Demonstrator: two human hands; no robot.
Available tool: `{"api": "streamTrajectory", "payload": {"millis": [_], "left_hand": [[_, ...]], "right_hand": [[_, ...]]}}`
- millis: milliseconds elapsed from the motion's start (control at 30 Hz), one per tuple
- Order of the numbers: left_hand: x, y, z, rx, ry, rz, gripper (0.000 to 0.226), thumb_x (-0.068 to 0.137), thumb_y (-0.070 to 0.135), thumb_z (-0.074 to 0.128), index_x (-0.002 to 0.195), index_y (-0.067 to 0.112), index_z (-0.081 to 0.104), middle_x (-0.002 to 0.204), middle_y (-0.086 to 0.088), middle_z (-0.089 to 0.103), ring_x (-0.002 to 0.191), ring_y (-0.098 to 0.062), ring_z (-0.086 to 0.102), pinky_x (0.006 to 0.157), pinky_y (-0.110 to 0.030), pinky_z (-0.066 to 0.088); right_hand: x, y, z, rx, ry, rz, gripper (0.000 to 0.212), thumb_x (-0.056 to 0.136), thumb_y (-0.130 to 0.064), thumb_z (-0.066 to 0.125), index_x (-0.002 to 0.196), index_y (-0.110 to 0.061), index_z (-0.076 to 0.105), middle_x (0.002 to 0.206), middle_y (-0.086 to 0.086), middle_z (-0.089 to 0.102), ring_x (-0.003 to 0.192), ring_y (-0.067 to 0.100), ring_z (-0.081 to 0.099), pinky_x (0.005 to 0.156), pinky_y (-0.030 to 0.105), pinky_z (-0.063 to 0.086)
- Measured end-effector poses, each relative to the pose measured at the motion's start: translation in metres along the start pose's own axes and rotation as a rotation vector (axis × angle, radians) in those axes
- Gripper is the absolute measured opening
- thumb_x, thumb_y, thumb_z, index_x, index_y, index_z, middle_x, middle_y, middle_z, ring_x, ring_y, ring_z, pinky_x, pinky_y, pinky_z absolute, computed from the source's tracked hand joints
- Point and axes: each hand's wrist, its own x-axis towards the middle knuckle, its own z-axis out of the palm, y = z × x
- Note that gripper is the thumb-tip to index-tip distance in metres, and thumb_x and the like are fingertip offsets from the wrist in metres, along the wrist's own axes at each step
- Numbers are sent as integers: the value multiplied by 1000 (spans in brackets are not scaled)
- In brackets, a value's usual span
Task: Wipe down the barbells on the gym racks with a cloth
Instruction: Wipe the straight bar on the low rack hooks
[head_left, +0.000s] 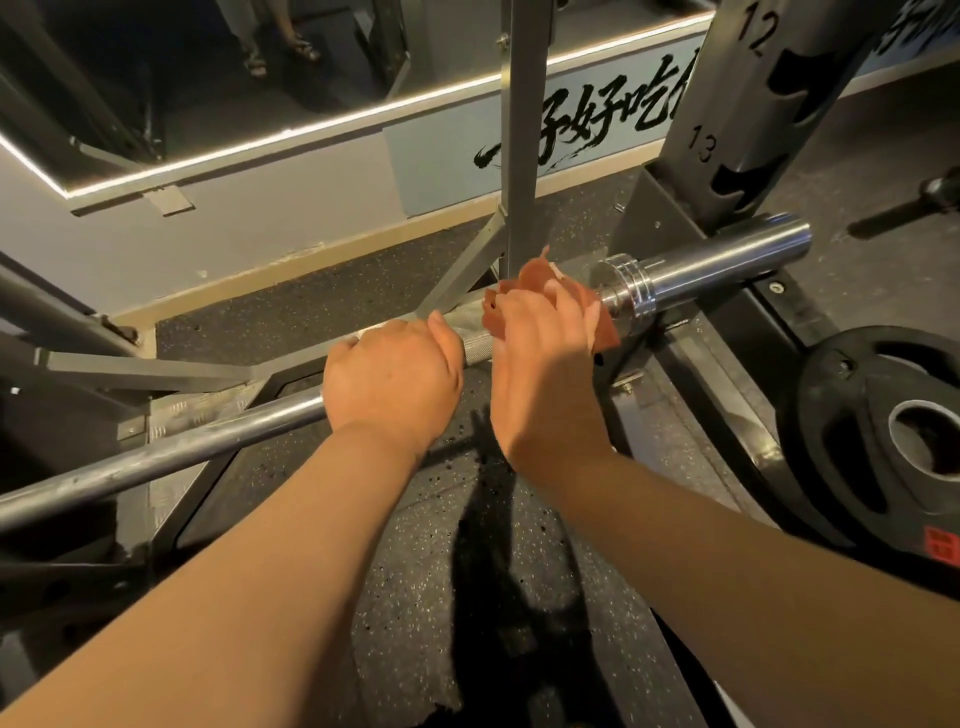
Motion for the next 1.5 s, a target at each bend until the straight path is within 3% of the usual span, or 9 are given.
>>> {"api": "streamTrajectory", "payload": {"millis": [167, 333, 433, 600, 800, 900, 1067, 1267, 1500], "left_hand": [[2, -1, 0, 1, -2, 21, 45, 107, 37, 21, 78, 21, 50, 70, 1, 47, 66, -25, 48, 69, -36, 34], [1, -2, 5, 19, 16, 22, 56, 107, 38, 18, 86, 16, 65, 79, -5, 61, 70, -27, 53, 68, -36, 34], [-1, -5, 4, 19, -7, 44, 59, 108, 37, 15, 97, 14, 68, 91, -7, 69, 82, -30, 63, 70, -37, 34], [-15, -31, -8, 10, 5, 54, 47, 108, 34, 21, 90, 17, 60, 79, -3, 61, 72, -27, 55, 84, -45, 52], [-32, -86, -7, 42, 100, -51, 50, 108, 33, 23, 73, 16, 55, 67, 1, 43, 62, -23, 41, 63, -34, 32], [-27, -80, -8, 69, 32, -51, 49, 106, 37, 19, 67, 20, 43, 61, 4, 38, 59, -24, 44, 63, -34, 33], [-23, -87, -10, 43, -52, -38, 50, 106, 40, 18, 76, 18, 50, 67, 0, 51, 61, -25, 55, 65, -39, 52], [-24, -84, -12, 115, -41, 20, 37, 107, 33, 24, 81, 19, 46, 66, 0, 45, 64, -27, 52, 62, -38, 43], [-29, -95, -11, 20, 16, 78, 46, 108, 36, 19, 92, 20, 59, 82, -2, 56, 68, -23, 45, 65, -38, 36]], "right_hand": [[35, 37, -14, -169, -199, -221, 40, 108, -31, 28, 123, -18, 63, 112, -4, 61, 108, 19, 53, 115, 44, 36], [33, -11, 9, -215, -95, 72, 40, 105, -37, 28, 101, -21, 64, 94, -4, 58, 102, 22, 54, 122, 47, 25], [16, -15, 9, 33, -77, -119, 40, 104, -32, 32, 111, -15, 67, 108, 1, 65, 114, 24, 55, 125, 41, 13], [42, 23, -27, -270, -381, -456, 34, 108, -35, 38, 121, -18, 65, 118, 0, 62, 109, 22, 55, 100, 42, 45], [37, -20, 7, -243, -89, 108, 22, 103, -26, 42, 107, -21, 63, 99, -3, 58, 108, 24, 54, 125, 46, 12], [8, -43, 22, -127, -68, -48, 22, 102, -23, 46, 113, -19, 65, 107, -4, 61, 117, 23, 54, 127, 48, 6], [14, -15, 2, -108, -151, -504, 27, 109, -30, 47, 129, -19, 62, 120, 0, 67, 111, 23, 59, 109, 46, 41], [1, -44, 30, -157, 124, -37, 28, 106, -19, 39, 109, -9, 66, 104, 8, 64, 107, 32, 58, 121, 56, 27], [4, -48, 26, -97, -110, -441, 34, 108, -30, 38, 126, -13, 60, 117, 5, 62, 110, 23, 52, 105, 35, 35]]}}
